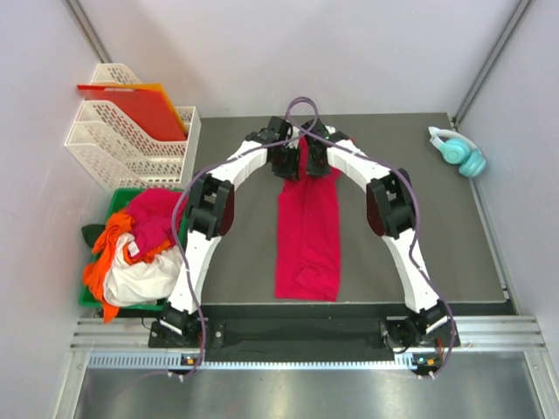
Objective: Fold and stack the t-shirts
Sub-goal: Fold the tshirt
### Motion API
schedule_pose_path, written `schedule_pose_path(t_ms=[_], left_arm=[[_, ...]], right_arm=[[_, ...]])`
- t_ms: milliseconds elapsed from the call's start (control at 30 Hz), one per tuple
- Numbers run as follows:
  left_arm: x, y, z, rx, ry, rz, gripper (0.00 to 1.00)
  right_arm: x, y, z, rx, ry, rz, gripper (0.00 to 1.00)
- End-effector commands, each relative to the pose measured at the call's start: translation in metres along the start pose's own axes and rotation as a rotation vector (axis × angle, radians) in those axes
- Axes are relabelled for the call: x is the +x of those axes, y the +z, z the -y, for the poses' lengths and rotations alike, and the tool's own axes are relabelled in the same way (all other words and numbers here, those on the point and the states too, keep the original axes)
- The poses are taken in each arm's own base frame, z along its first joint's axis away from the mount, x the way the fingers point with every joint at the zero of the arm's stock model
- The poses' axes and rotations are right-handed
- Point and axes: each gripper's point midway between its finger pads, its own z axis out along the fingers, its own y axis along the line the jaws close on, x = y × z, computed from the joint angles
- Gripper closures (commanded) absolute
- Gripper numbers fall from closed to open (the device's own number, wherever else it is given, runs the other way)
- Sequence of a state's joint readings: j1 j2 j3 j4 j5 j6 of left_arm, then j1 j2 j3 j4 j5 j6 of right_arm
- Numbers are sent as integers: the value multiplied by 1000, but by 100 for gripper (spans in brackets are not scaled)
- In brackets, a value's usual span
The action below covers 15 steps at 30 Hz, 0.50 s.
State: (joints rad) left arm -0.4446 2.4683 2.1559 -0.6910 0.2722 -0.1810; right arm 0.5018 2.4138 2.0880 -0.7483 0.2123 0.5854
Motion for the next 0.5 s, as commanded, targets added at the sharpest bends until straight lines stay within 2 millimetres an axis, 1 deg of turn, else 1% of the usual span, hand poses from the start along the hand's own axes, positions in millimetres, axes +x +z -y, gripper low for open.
schedule_pose_path(t_ms=[0, 33, 67, 100, 133, 167, 200, 233, 267, 300, 367, 433, 467], left_arm=[[23, 30, -33, -64, 6, -76, 65], [13, 26, -39, -65, -2, -54, 65], [14, 30, -45, -73, -10, -57, 65], [6, 28, -49, -73, -13, -39, 65], [3, 26, -58, -81, -24, -30, 64], [4, 29, -63, -84, -31, -34, 64], [-3, 27, -70, -86, -35, -16, 64], [-4, 27, -72, -89, -35, -13, 63], [-4, 30, -76, -91, -34, -12, 63], [-9, 28, -79, -94, -33, 0, 63], [-13, 28, -81, -93, -30, 14, 63], [-19, 26, -80, -91, -19, 34, 62], [-28, 21, -78, -87, -11, 62, 61]], right_arm=[[-9, 21, 5, -43, 20, -58, 92], [-14, 23, 5, -48, 27, -52, 92], [-17, 25, 8, -53, 37, -52, 91], [-20, 26, 8, -63, 43, -53, 91], [-26, 28, 7, -73, 52, -43, 90], [-30, 29, 8, -78, 57, -39, 90], [-37, 29, 9, -86, 62, -26, 89], [-36, 34, 9, -88, 63, -29, 89], [-40, 35, 10, -92, 66, -22, 88], [-44, 34, 10, -98, 68, -15, 88], [-45, 37, 12, -95, 62, -9, 88], [-52, 30, 11, -104, 61, 13, 88], [-54, 27, 10, -109, 58, 23, 88]])
